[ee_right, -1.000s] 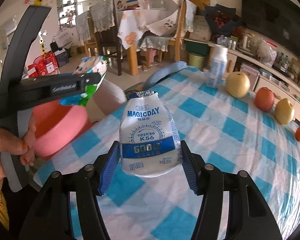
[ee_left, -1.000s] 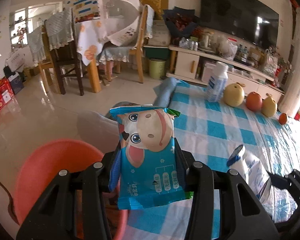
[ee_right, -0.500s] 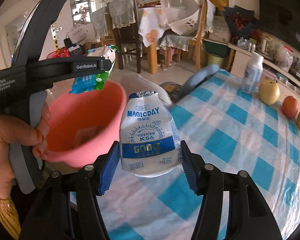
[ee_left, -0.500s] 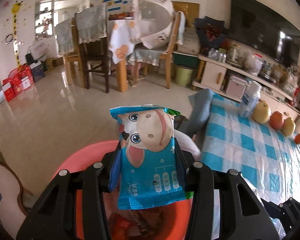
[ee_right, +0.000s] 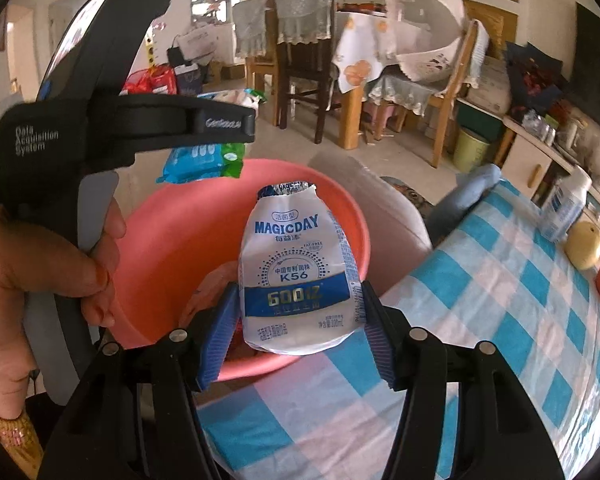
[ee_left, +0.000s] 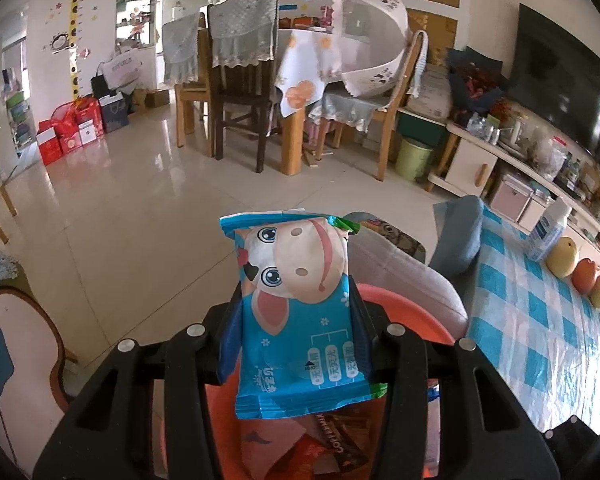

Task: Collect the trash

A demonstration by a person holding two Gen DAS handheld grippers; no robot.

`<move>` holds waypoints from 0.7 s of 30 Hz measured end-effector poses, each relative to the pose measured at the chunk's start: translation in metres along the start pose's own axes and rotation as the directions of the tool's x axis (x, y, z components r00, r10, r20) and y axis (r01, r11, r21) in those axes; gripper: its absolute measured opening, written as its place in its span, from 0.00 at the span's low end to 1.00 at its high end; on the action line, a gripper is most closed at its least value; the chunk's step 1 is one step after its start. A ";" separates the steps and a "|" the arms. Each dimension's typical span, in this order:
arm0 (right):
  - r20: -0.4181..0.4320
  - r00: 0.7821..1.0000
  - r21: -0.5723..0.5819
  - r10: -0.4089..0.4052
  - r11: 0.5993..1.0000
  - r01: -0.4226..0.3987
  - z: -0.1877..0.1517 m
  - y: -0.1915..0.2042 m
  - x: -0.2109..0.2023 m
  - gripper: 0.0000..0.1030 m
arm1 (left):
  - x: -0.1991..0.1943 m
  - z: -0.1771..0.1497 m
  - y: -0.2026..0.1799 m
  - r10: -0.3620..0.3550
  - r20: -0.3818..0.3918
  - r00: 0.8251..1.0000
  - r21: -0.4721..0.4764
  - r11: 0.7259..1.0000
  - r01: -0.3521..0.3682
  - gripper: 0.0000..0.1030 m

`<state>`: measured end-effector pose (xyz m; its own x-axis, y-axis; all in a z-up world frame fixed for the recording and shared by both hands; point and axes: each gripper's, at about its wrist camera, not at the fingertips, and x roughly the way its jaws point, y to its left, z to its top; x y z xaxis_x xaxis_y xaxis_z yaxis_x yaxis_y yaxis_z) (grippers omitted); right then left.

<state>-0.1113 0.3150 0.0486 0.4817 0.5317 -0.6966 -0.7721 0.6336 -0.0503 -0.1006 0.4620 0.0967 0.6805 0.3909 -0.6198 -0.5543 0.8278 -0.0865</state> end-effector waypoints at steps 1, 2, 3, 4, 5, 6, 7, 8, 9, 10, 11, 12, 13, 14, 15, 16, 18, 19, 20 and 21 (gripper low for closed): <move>-0.006 1.000 -0.006 -0.003 1.000 0.003 0.000 0.002 0.002 0.59 | 0.001 0.000 0.001 0.006 -0.002 1.000 -0.001 1.000 -0.006 0.46; -0.014 1.000 -0.014 -0.015 1.000 0.015 -0.001 0.004 0.005 0.60 | 0.002 0.000 0.002 0.013 -0.003 1.000 0.000 1.000 -0.013 0.46; -0.024 0.999 -0.018 -0.024 1.000 0.023 -0.003 0.005 0.008 0.67 | 0.002 0.000 0.002 0.023 -0.004 1.000 0.003 1.000 -0.023 0.52; -0.023 0.999 -0.016 -0.026 1.000 0.026 -0.004 0.004 0.008 0.71 | 0.003 0.000 0.001 0.038 -0.005 0.999 0.010 0.999 -0.038 0.56; -0.018 0.999 -0.013 -0.027 1.000 0.026 -0.006 0.004 0.007 0.78 | 0.003 0.001 -0.001 0.057 0.002 0.998 0.018 0.998 -0.057 0.66; -0.012 0.999 -0.008 -0.029 1.000 0.029 -0.008 0.003 0.005 0.81 | 0.002 0.001 -0.002 0.068 0.006 0.998 0.023 0.997 -0.068 0.73; -0.010 0.999 -0.004 -0.035 0.999 0.035 -0.010 0.001 0.004 0.81 | 0.001 0.001 -0.004 0.079 0.013 0.997 0.028 0.996 -0.080 0.76; -0.008 0.999 0.004 -0.047 0.999 0.047 -0.012 -0.002 0.002 0.83 | -0.001 0.001 -0.006 0.083 0.020 0.996 0.031 0.996 -0.084 0.80; -0.005 0.998 0.015 -0.059 0.998 0.059 -0.014 -0.005 -0.001 0.85 | -0.002 0.001 -0.008 0.083 0.026 0.996 0.036 0.996 -0.084 0.83; -0.001 0.998 0.035 -0.069 0.997 0.069 -0.017 -0.010 -0.004 0.86 | -0.002 0.001 -0.009 0.083 0.028 0.996 0.042 0.996 -0.085 0.84; 0.001 0.997 0.051 -0.072 0.996 0.072 -0.019 -0.015 -0.006 0.86 | -0.002 0.001 -0.012 0.087 0.031 0.996 0.053 0.995 -0.088 0.87; 0.003 0.997 0.071 -0.078 0.994 0.077 -0.021 -0.020 -0.008 0.86 | -0.003 0.001 -0.014 0.089 0.033 0.995 0.062 0.994 -0.091 0.89; 0.005 0.996 0.084 -0.084 0.993 0.084 -0.022 -0.024 -0.011 0.86 | -0.003 0.001 -0.017 0.093 0.036 0.995 0.076 0.993 -0.095 0.90; 0.007 0.995 0.098 -0.095 0.991 0.094 -0.025 -0.029 -0.014 0.86 | -0.004 0.001 -0.021 0.094 0.039 0.995 0.088 0.991 -0.097 0.90; 0.008 0.994 0.110 -0.105 0.989 0.103 -0.027 -0.034 -0.017 0.86 | -0.004 0.001 -0.024 0.094 0.041 0.995 0.097 0.990 -0.097 0.91; 0.008 0.994 0.117 -0.112 0.987 0.110 -0.028 -0.038 -0.019 0.86 | -0.005 0.001 -0.028 0.091 0.044 0.995 0.104 0.990 -0.095 0.91; 0.008 0.992 0.135 -0.126 0.983 0.124 -0.033 -0.047 -0.023 0.86 | -0.007 -0.001 -0.033 0.082 0.049 0.995 0.115 0.990 -0.087 0.92; 0.007 0.991 0.147 -0.132 0.981 0.130 -0.035 -0.052 -0.026 0.86 | -0.008 -0.001 -0.038 0.076 0.052 0.996 0.124 0.989 -0.082 0.92; 0.006 0.991 0.157 -0.136 0.978 0.134 -0.038 -0.055 -0.029 0.86 | -0.008 -0.002 -0.041 0.072 0.055 0.996 0.131 0.988 -0.079 0.93; 0.003 0.990 0.166 -0.140 0.976 0.138 -0.040 -0.058 -0.031 0.86 | -0.009 -0.002 -0.045 0.070 0.058 0.996 0.140 0.987 -0.077 0.93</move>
<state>-0.0979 0.2394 0.0448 0.5862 0.4392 -0.6808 -0.6186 0.7853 -0.0260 -0.0829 0.4203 0.1047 0.6667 0.4702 -0.5783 -0.5324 0.8434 0.0720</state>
